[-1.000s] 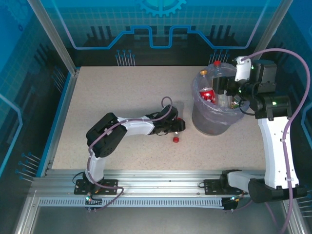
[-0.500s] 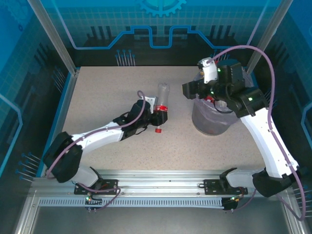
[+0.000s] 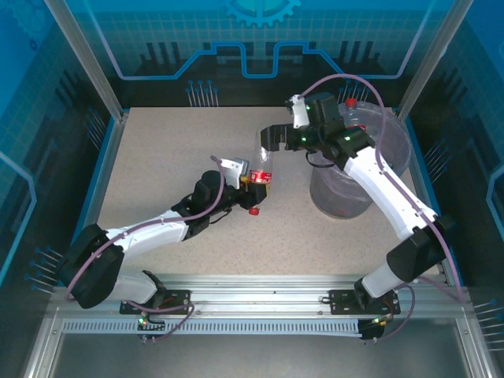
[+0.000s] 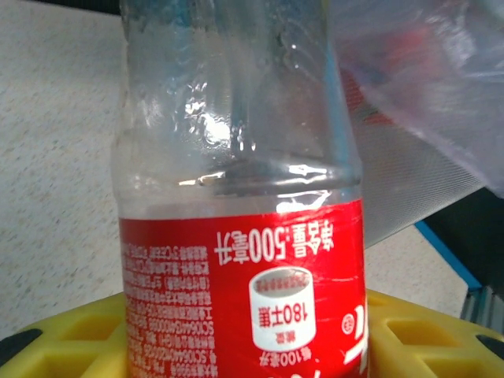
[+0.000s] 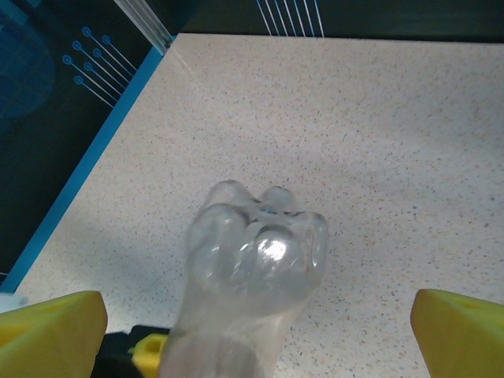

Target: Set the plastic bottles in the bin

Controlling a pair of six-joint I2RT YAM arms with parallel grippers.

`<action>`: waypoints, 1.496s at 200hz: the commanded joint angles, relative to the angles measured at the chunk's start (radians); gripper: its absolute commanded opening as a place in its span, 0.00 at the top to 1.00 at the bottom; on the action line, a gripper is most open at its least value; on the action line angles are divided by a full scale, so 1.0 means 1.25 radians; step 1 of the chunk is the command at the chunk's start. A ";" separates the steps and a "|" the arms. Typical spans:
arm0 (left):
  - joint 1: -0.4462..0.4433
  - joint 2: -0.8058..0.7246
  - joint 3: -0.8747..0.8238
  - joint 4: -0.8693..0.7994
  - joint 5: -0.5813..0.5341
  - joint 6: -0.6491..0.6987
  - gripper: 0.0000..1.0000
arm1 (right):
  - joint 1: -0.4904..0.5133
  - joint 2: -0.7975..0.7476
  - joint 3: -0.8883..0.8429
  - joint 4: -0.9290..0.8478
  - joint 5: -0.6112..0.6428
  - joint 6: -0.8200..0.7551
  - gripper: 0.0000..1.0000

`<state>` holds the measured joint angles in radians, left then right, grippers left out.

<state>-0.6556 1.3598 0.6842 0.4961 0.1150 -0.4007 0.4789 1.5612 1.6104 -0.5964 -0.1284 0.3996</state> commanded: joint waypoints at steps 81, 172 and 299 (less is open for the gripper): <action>-0.001 0.006 0.016 0.089 0.043 0.003 0.50 | 0.008 0.069 -0.006 0.084 -0.078 0.059 0.26; -0.001 -0.015 0.034 0.072 0.063 -0.079 0.22 | 0.006 0.035 0.032 0.071 -0.069 -0.002 0.49; -0.002 -0.170 0.013 -0.043 0.067 -0.139 0.01 | -0.181 -0.070 0.465 -0.175 0.145 -0.240 0.61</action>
<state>-0.6563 1.1446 0.6930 0.4927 0.1997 -0.5526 0.3107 1.5372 2.0602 -0.6785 -0.0807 0.2092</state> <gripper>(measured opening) 0.991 0.533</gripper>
